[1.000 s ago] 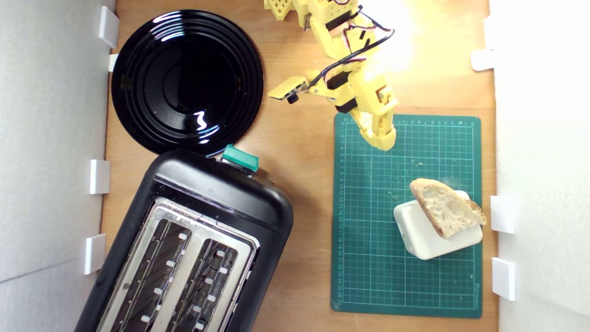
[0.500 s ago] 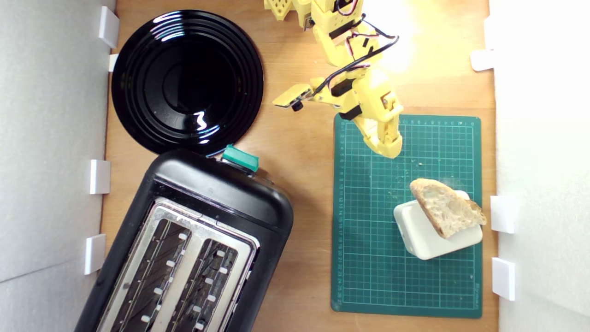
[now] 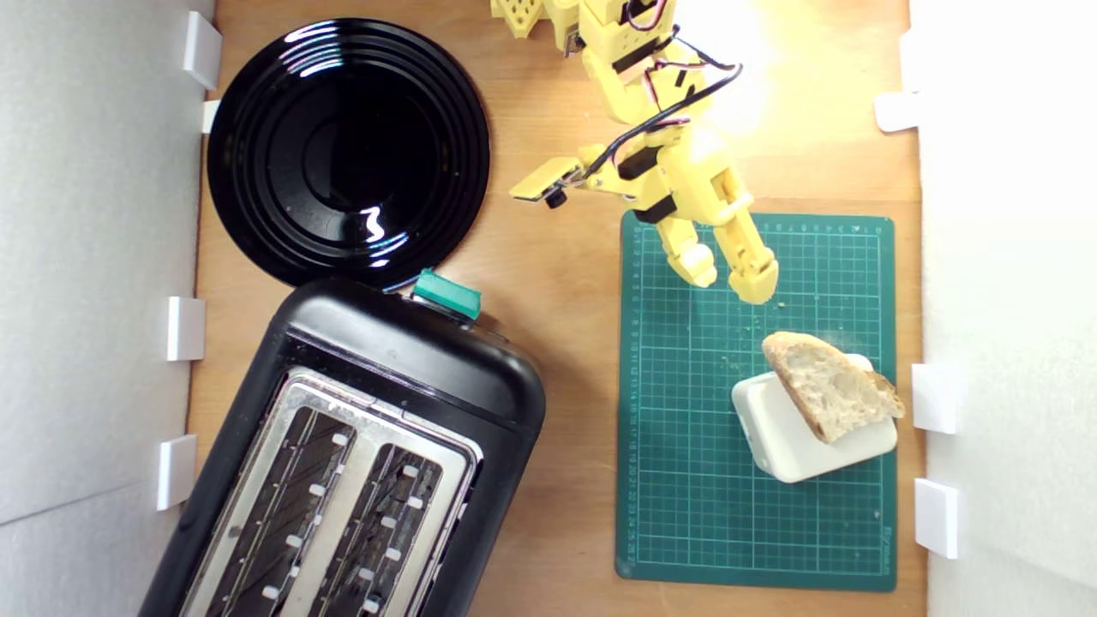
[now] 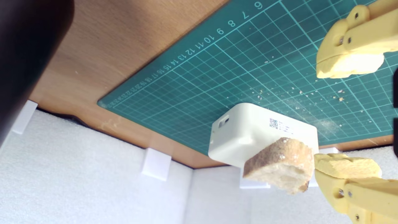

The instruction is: Pick bread and place in toaster

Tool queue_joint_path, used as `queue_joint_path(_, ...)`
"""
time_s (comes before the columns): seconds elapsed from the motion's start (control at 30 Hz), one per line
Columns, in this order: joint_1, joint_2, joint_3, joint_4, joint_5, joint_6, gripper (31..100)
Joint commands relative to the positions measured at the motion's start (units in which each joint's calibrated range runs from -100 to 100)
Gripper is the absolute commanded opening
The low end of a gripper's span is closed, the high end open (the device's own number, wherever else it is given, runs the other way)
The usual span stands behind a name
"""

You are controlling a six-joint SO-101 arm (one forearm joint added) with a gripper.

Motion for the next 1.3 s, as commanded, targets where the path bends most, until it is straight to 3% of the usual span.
queue_joint_path(0.0,0.0,-0.1,-4.4,0.3,-2.1,-0.1,85.8)
queue_joint_path(1.27,-2.9,12.6,-22.5,0.2,-2.0,-1.3,85.5)
